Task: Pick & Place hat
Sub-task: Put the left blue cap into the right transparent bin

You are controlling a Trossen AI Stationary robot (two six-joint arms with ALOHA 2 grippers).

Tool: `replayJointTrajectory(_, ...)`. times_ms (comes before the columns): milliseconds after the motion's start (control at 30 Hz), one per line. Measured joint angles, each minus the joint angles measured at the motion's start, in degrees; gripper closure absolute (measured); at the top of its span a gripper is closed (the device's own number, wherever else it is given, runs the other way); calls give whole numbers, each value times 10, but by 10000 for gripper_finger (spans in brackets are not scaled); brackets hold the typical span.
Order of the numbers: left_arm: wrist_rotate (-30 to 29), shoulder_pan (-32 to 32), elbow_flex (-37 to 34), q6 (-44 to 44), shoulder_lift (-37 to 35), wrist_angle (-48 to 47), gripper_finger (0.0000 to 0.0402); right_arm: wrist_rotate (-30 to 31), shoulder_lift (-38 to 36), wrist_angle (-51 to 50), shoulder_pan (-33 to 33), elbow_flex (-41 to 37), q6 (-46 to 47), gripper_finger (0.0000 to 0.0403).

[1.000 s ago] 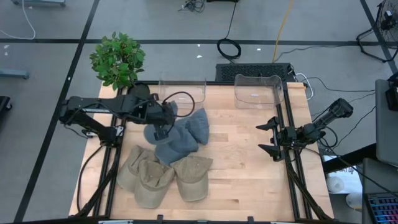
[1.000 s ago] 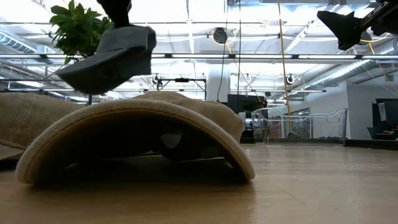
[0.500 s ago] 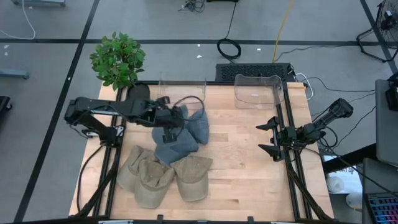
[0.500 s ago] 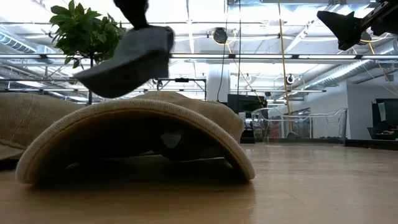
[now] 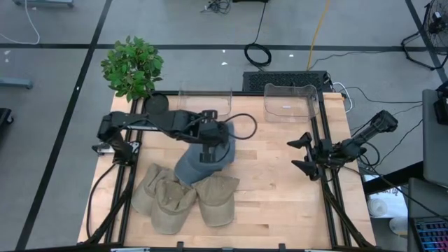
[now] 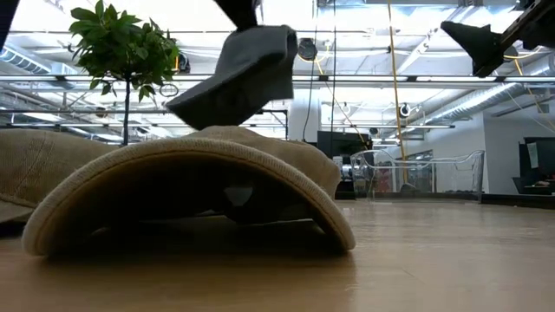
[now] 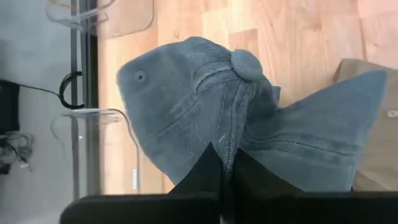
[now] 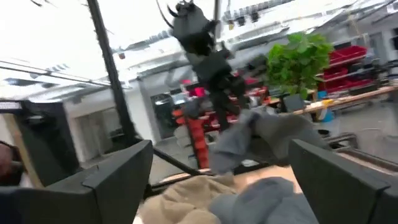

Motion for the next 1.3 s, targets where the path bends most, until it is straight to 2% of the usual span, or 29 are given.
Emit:
replayJointTrajectory(133,-7,0,94,18,36,-53,393,76,4,6,0,0,-4,41)
replayJointTrajectory(233,-7,0,133,23,45,-64,396,168,4,23,0,0,-23,41)
replayJointTrajectory(333,-9,0,144,23,44,-59,395,258,4,16,0,0,-49,41)
replayJointTrajectory(667,-41,3,147,8,45,-55,394,460,4,-48,0,0,-104,41)
replayJointTrajectory(767,-54,6,147,11,45,-48,396,469,4,-61,0,0,-82,41)
replayJointTrajectory(800,-52,7,147,12,45,-45,396,455,4,-58,-1,0,-82,41)
replayJointTrajectory(933,-36,13,147,12,45,-39,395,325,4,-26,-12,13,-144,41)
replayJointTrajectory(1000,-30,13,146,22,45,-30,394,282,13,-29,-23,35,-159,41)
replayJointTrajectory(1133,-28,12,142,48,45,-16,396,275,71,-67,-44,120,-241,41)
replayJointTrajectory(1300,-21,13,138,57,45,12,394,257,193,-88,-79,226,-347,41)
